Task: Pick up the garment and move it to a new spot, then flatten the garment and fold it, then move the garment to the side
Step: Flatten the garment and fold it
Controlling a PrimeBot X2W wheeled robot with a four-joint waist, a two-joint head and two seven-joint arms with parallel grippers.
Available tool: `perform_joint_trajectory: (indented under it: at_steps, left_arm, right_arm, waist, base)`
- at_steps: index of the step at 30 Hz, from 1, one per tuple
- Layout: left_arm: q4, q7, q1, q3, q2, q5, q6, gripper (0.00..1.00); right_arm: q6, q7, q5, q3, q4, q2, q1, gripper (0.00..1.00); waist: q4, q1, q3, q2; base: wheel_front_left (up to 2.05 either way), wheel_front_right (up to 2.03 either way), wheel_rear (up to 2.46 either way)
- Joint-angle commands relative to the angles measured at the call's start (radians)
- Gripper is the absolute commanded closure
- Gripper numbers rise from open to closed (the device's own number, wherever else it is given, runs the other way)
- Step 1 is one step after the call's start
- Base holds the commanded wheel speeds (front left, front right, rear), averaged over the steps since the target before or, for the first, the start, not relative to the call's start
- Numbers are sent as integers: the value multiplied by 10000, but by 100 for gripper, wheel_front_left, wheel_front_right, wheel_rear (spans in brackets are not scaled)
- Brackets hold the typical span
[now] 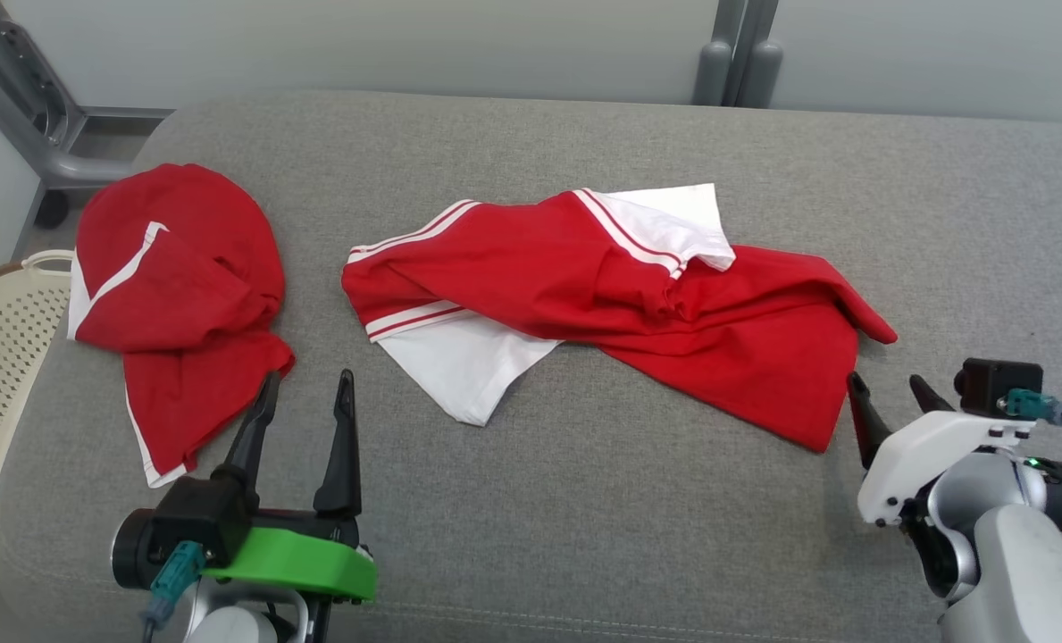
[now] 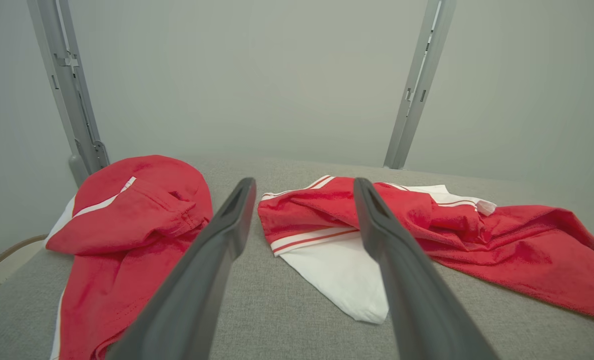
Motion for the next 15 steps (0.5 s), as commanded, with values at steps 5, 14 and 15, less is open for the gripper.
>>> perform_joint_trajectory:
  at_steps: [5,14,15]
  left_arm:
    - [-333,5,544,40,-164,335,-229,0]
    - [-345,4,471,63,-436,586,-467,0]
    - [-333,4,442,66,-455,614,-508,0]
  right_arm:
    - [0,1135,-64,-1095,454,-28,-888,0]
    - [-1,2228,-514,-1925,1514,-31,-2158,0]
    - [0,2256,-565,-2025,1661,-31,-2274,0]
  waist:
    - [259,0,183,0]
    - [728,0,607,0]
    - [778,0,655,0]
  base:
    - [0,0,0]
    - [0,0,0]
    - [0,0,0]
